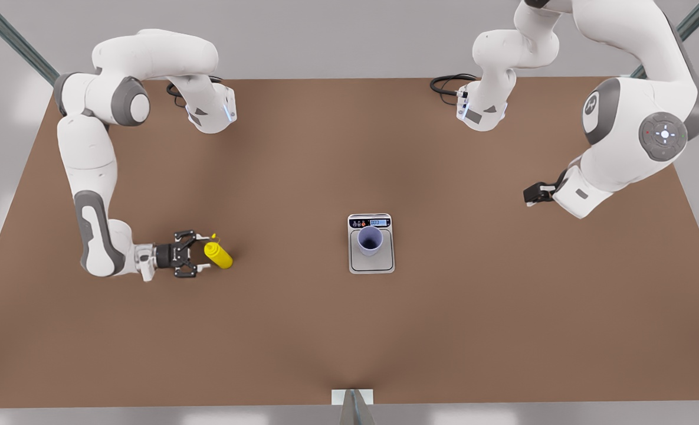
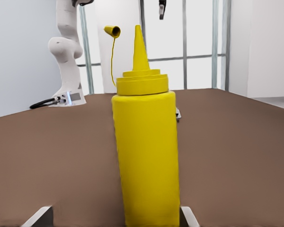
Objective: Move cup to the weight, pick up sauce bottle, pour sauce
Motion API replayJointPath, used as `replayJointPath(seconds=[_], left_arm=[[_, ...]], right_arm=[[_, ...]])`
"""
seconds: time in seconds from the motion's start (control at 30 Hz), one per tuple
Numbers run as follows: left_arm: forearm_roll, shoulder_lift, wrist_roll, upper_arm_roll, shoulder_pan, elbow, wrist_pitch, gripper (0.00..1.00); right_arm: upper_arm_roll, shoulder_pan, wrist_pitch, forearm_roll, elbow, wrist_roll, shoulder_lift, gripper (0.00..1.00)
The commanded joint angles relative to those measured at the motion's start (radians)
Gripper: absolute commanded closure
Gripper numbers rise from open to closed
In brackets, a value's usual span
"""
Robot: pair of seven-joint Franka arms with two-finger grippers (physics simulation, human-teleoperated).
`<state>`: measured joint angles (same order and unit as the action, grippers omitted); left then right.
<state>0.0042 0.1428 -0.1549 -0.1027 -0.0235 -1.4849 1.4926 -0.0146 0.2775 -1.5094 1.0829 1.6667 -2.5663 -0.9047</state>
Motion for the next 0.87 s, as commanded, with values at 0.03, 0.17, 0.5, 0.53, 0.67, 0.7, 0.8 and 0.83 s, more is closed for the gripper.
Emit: replayJointPath(seconds=[0.03, 0.17, 0.5, 0.53, 0.67, 0.7, 0.8, 0.83], left_arm=[[0.0, 0.0, 0.0, 0.0, 0.0, 0.0, 0.0, 0.0], [0.013, -0.003, 0.009, 0.0, 0.0, 0.0, 0.0, 0.0], [0.014, 0.001, 0.011, 0.0, 0.0, 0.0, 0.0, 0.0], [0.014, 0.001, 0.011, 0.0, 0.0, -0.002, 0.0, 0.0], [0.014, -0.002, 0.012, 0.0, 0.0, -0.002, -0.005, 0.0], [0.014, -0.002, 0.012, 0.0, 0.0, -0.002, -0.005, 0.0], [0.014, 0.0, 0.012, 0.0, 0.0, -0.002, -0.005, 0.0], [0.014, 0.0, 0.012, 0.0, 0.0, -0.002, -0.005, 0.0]], right_arm=[[-0.025, 0.008, 0.005, -0.029, -0.001, 0.0, 0.01, 0.0], [-0.217, 0.008, 0.175, -0.216, -0.133, 0.169, 0.092, 0.0], [-0.228, -0.276, -0.119, -0.774, -0.401, 1.811, 0.454, 0.0], [-0.22, -0.316, -0.182, -0.865, -0.309, 2.041, 0.53, 0.0], [-0.079, -0.307, -0.236, -0.997, -0.111, 2.525, 0.751, 0.0], [-0.074, -0.305, -0.238, -0.997, -0.07, 2.545, 0.788, 0.0], [-0.062, -0.307, -0.25, -0.997, -0.058, 2.545, 0.791, 0.0], [-0.062, -0.307, -0.249, -0.997, -0.056, 2.545, 0.79, 0.0]])
